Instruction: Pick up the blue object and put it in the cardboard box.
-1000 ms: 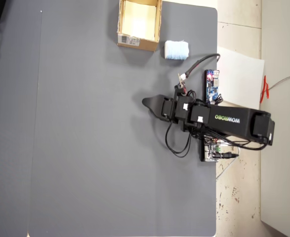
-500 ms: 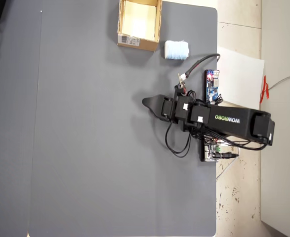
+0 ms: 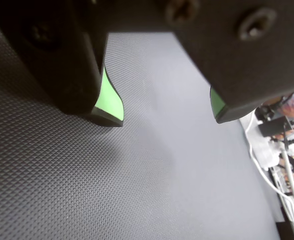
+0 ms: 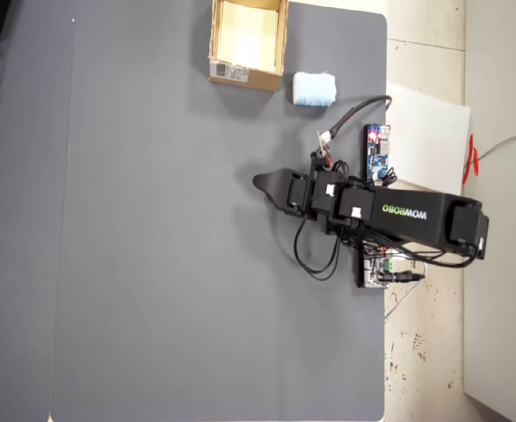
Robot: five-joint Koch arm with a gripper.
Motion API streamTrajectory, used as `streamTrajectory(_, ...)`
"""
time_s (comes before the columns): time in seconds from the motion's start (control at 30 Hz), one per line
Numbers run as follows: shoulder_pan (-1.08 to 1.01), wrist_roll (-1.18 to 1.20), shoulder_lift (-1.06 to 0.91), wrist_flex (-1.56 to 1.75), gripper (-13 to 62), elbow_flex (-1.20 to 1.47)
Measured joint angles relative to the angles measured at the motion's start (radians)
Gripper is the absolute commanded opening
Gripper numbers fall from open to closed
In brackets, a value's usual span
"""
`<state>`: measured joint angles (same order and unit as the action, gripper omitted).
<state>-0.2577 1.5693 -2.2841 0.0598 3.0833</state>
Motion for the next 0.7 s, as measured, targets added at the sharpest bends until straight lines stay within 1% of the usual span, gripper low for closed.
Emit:
streamTrajectory(0.23,-0.021,0.0,0.0,0.032,34.5,0.0)
streamTrajectory(0.4,-0.078,-0.006,0.0,0.161,34.0,0.0)
streamTrajectory(0.53,-0.126,-0.051,0.0,0.25,34.1,0.0)
streamTrajectory(0.7,-0.204,-0.104,0.0,0.276,33.9,-0.023)
